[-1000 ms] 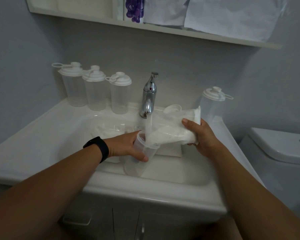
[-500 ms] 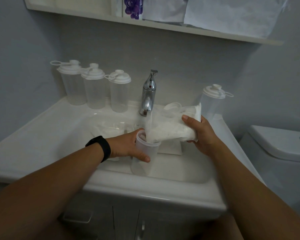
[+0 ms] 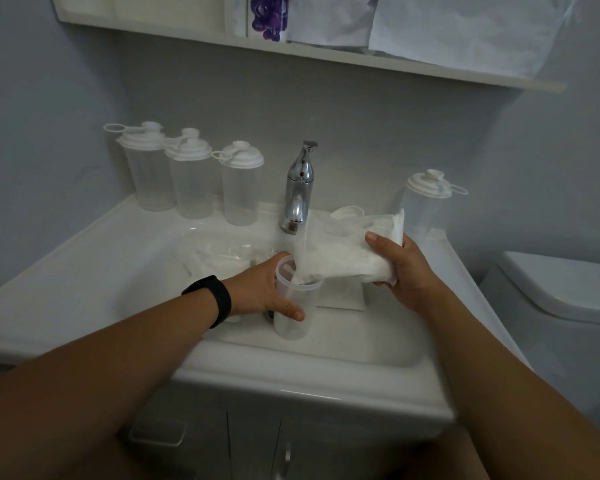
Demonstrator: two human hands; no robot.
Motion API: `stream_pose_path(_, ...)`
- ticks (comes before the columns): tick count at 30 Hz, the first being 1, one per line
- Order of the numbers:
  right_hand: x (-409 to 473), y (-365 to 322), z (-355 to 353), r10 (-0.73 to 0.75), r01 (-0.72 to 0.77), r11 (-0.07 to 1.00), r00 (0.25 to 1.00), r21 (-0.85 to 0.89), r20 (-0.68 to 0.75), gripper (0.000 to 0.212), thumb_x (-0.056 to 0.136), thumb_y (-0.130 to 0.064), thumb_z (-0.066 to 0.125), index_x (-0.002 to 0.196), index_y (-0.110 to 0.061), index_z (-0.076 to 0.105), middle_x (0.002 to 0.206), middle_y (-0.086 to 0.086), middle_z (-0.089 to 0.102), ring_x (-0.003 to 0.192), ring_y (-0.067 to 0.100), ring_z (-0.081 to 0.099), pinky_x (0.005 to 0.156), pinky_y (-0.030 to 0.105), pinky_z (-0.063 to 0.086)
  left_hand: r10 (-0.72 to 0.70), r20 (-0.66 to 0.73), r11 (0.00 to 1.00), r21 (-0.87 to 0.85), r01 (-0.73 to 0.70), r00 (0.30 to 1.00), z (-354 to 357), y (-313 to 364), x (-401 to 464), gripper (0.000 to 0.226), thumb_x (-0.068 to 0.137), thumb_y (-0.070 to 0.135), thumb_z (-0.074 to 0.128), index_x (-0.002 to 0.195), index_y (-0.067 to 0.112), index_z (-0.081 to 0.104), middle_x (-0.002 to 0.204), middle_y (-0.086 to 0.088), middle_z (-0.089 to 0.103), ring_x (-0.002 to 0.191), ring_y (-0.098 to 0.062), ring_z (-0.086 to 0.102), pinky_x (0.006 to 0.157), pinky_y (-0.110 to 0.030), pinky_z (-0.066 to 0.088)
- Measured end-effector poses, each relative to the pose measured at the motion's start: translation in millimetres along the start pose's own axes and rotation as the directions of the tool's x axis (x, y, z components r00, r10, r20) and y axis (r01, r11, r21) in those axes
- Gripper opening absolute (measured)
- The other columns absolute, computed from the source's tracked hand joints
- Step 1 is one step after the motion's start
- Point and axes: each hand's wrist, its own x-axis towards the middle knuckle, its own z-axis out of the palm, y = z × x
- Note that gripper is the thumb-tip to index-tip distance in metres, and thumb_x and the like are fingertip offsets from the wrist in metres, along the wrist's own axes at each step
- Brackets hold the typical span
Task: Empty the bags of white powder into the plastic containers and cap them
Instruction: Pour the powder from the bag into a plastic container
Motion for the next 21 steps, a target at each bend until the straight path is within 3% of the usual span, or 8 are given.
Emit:
stream_pose_path(6, -0.4, 0.0, 0.2, 0.024, -0.024, 1.000, 1.000, 0.014, -0.010, 0.054, 0.080, -0.035, 0.071, 0.128, -0.013, 0.061, 0.096, 0.006, 0.073, 0.076, 0.017, 0.070, 0.046, 0.024, 0.048, -0.047, 0.014, 0.999, -0.024, 0.047, 0.999, -5.8, 0.4, -1.1, 0.110, 0.052, 0.057, 0.091, 0.143, 0.031, 0.033, 0.134, 0.006, 0.059, 0.123, -0.011, 0.059, 0.105, -0.034, 0.053)
stream_pose_path(11, 0.4, 2.7, -0.6, 0.037, -0.038, 0.998, 0.999, 0.047, 0.006, 0.051, 0.081, -0.033, 0.070, 0.128, -0.014, 0.062, 0.099, 0.006, 0.074, 0.080, 0.018, 0.072, 0.049, 0.026, 0.051, -0.043, -0.042, 0.943, -0.331, 0.027, 0.998, -6.1, 8.2, 3.9, 0.088, 0.062, 0.071, 0.079, 0.134, 0.027, 0.053, 0.132, 0.002, 0.066, 0.123, -0.015, 0.063, 0.098, -0.029, 0.052)
stream_pose_path(15, 1.4, 3.3, 0.1, 0.049, -0.050, 0.996, 0.998, 0.069, 0.026, 0.051, 0.082, -0.030, 0.069, 0.128, -0.012, 0.061, 0.097, 0.006, 0.075, 0.077, 0.016, 0.073, 0.048, 0.025, 0.052, -0.089, -0.040, 0.855, -0.516, 0.056, 0.995, -0.3, 22.0, 18.4, 0.065, 0.084, 0.052, 0.066, 0.135, 0.012, 0.061, 0.127, -0.005, 0.072, 0.116, -0.021, 0.069, 0.102, -0.033, 0.052)
stream_pose_path(17, 3.9, 5.6, 0.5, 0.057, -0.059, 0.995, 0.998, 0.081, 0.034, 0.053, 0.082, -0.028, 0.069, 0.131, -0.008, 0.059, 0.090, 0.004, 0.074, 0.071, 0.014, 0.072, 0.046, 0.023, 0.051, -0.097, -0.069, 0.838, -0.543, 0.045, 0.993, -2.4, 34.2, 23.8, 0.050, 0.093, 0.042, 0.066, 0.131, 0.010, 0.065, 0.124, -0.007, 0.073, 0.113, -0.023, 0.070, 0.096, -0.032, 0.054)
stream_pose_path(19, 7.4, 10.9, -1.9, 0.059, -0.061, 0.994, 0.998, 0.096, 0.022, 0.053, 0.085, -0.023, 0.072, 0.133, -0.005, 0.058, 0.085, 0.002, 0.074, 0.066, 0.012, 0.071, 0.044, 0.023, 0.049, -0.101, -0.225, 0.858, -0.513, -0.030, 0.969, -3.2, 40.2, 30.3, 0.023, 0.099, 0.030, 0.065, 0.113, 0.012, 0.072, 0.111, -0.006, 0.077, 0.105, -0.022, 0.072, 0.091, -0.033, 0.055)
stream_pose_path(21, 9.9, 14.7, -3.9, 0.060, -0.061, 0.993, 0.998, 0.102, 0.014, 0.052, 0.085, -0.021, 0.071, 0.132, -0.004, 0.058, 0.079, 0.000, 0.073, 0.062, 0.011, 0.070, 0.042, 0.022, 0.049, -0.078, -0.434, 0.919, -0.380, -0.104, 0.898, -1.6, 39.0, 30.4, 0.011, 0.096, 0.023, 0.070, 0.093, 0.014, 0.076, 0.093, -0.001, 0.077, 0.093, -0.018, 0.071, 0.092, -0.039, 0.058)
